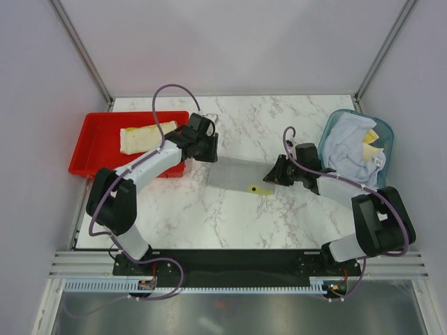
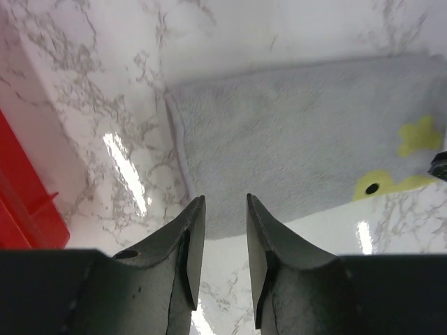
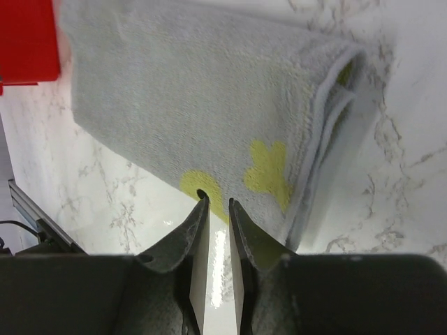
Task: Fold and stack the towels
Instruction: Fold the towel
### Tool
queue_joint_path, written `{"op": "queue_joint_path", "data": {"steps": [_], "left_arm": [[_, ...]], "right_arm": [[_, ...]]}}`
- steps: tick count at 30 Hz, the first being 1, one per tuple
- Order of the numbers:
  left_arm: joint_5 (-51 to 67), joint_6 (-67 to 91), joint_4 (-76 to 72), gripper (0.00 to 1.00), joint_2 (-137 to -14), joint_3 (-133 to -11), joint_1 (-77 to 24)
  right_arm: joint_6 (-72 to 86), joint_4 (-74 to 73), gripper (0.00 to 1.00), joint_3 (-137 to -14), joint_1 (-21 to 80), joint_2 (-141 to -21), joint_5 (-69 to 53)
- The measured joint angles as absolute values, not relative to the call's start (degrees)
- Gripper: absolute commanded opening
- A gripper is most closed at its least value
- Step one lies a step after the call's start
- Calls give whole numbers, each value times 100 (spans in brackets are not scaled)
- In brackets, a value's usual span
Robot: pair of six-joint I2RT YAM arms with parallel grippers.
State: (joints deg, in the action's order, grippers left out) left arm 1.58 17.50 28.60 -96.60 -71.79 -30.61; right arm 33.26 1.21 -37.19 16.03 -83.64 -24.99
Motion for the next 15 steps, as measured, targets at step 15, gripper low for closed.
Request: {"op": "queue_joint_path", "data": {"steps": [15], "left_arm": [[156, 1710, 2779, 33, -11710, -8449, -2906]], "right_arm": [[3116, 419, 27, -4464, 1415, -9585, -1769]]}}
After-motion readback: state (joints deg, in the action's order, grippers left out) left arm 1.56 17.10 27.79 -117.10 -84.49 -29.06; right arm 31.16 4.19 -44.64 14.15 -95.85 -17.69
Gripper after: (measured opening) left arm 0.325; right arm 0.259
